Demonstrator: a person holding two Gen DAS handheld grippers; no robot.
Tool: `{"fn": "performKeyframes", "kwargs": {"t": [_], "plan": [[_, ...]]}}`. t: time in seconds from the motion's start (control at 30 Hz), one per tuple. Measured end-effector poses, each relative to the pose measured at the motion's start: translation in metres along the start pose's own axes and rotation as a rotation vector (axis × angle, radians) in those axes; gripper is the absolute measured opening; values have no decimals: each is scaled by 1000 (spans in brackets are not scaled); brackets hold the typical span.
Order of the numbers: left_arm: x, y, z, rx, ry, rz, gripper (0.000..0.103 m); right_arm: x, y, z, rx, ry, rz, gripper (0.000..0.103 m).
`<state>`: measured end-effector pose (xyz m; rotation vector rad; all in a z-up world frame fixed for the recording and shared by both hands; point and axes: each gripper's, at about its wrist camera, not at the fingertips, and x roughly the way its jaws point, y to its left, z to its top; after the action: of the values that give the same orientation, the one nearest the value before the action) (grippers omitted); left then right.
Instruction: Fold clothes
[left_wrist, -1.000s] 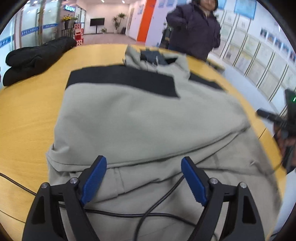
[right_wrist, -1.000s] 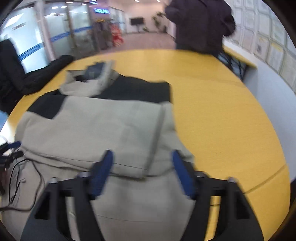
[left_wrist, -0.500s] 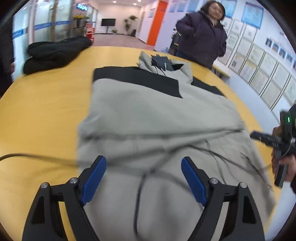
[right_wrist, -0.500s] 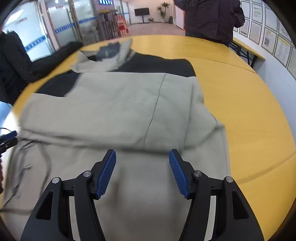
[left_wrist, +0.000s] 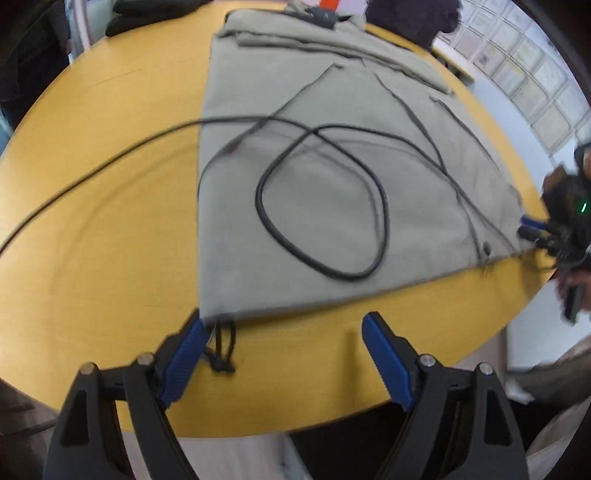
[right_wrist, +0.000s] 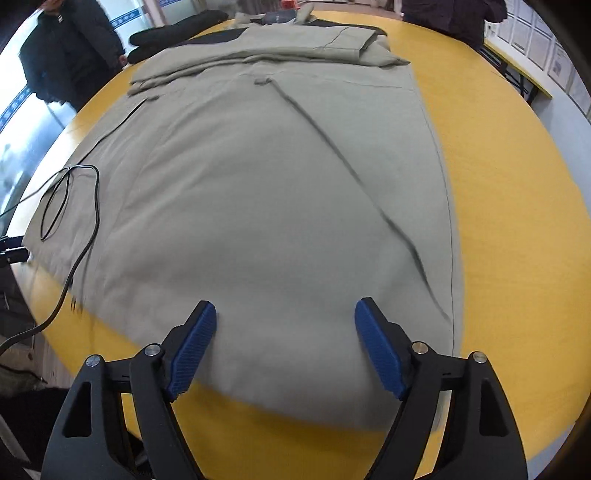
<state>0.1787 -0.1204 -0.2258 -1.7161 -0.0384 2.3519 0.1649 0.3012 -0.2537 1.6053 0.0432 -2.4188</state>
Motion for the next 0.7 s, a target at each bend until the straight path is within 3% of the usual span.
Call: {"fn": "performKeyframes", "kwargs": {"t": [0.07,0.13,0.2,0.27,0.37,0.5,0.63,0.7], "plan": [[-6,-4,4,-4,-24,-6,86,-1,5,-8,-15,1,-13,87],[-23,-9,22,5,-108,-16,86,-3,8,-10,-18,18,-18,87],[-36,-13,42,14,-184,-52,86,-9,7,-4,11,22,-3,68],[-35,-17,59,30,-228,-70,86,-18,6,8,37,-1,4,66],[-21,-20,78,65,-221,-80,85,-29,2,35,58,-82,4,66],[-55,-19,86,73,-284,-120,80,-25,-3,67,74,-131,-13,66],[-98,-18,98,95,-340,-129,88,-17,-13,89,98,-138,-22,66],[-89,-18,105,108,-329,-122,92,-16,-17,92,101,-145,-20,67]]}}
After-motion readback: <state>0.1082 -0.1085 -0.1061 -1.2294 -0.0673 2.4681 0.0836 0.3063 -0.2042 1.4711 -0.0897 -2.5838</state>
